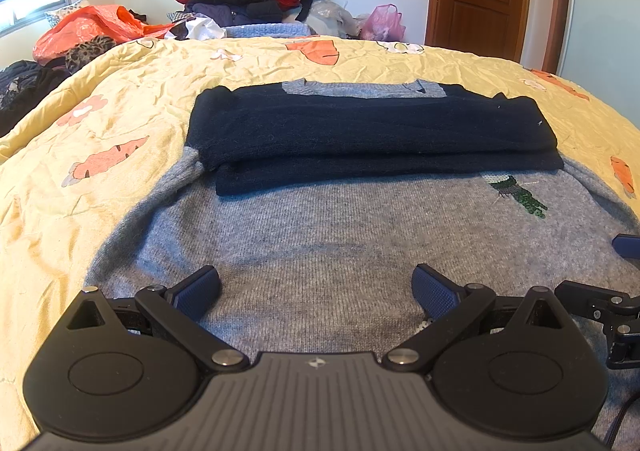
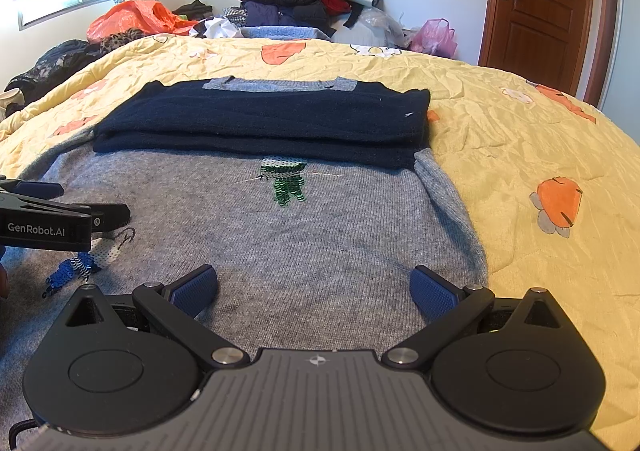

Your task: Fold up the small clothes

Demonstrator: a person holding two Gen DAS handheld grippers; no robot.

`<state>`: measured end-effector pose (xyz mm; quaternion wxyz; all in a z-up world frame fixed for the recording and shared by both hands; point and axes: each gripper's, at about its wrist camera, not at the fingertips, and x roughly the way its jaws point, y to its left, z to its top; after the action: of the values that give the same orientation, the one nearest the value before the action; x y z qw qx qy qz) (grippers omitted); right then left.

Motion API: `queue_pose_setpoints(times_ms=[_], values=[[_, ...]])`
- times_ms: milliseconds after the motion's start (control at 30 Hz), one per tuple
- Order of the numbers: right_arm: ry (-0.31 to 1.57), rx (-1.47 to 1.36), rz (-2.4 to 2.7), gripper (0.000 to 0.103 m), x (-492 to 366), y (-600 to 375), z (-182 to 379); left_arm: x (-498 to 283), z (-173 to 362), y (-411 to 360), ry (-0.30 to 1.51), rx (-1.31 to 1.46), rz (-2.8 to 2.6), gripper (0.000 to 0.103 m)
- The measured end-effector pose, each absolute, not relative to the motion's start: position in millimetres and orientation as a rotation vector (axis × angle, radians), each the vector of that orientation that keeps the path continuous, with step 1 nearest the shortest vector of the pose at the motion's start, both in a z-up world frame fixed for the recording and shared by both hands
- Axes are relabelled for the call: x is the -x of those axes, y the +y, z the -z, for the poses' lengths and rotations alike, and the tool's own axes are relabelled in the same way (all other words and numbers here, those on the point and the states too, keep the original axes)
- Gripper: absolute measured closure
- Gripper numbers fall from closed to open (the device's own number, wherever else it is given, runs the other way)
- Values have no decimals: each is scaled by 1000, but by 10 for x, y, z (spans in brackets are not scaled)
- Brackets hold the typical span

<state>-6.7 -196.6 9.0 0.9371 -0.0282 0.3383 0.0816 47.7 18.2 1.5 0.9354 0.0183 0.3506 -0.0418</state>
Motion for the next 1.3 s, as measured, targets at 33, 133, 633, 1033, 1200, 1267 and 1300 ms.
queue_pose_setpoints(times_ms=[33, 133, 633, 1033, 1200, 1267, 1300], values=[[691, 58, -167, 0, 68, -1968, -90, -476, -15, 182, 717, -37, 85, 0], [691, 58, -166, 0, 70, -1967, -90, -477, -15, 182, 717, -37, 86, 0], [705, 66, -161, 0, 112, -1973, -106, -473, -13, 182, 716, -38, 86, 0], [703, 96, -214, 0, 517, -2013, -114, -457, -25, 195, 720, -46, 87, 0], [704, 106, -237, 0, 576, -2049, -120, -190, -71, 163, 714, -112, 63, 0], [701, 101, -246, 0, 596, -2073, -120, -25, -83, 143, 706, -136, 55, 0], [701, 101, -245, 0, 597, -2069, -120, 46, -85, 143, 709, -138, 62, 0]])
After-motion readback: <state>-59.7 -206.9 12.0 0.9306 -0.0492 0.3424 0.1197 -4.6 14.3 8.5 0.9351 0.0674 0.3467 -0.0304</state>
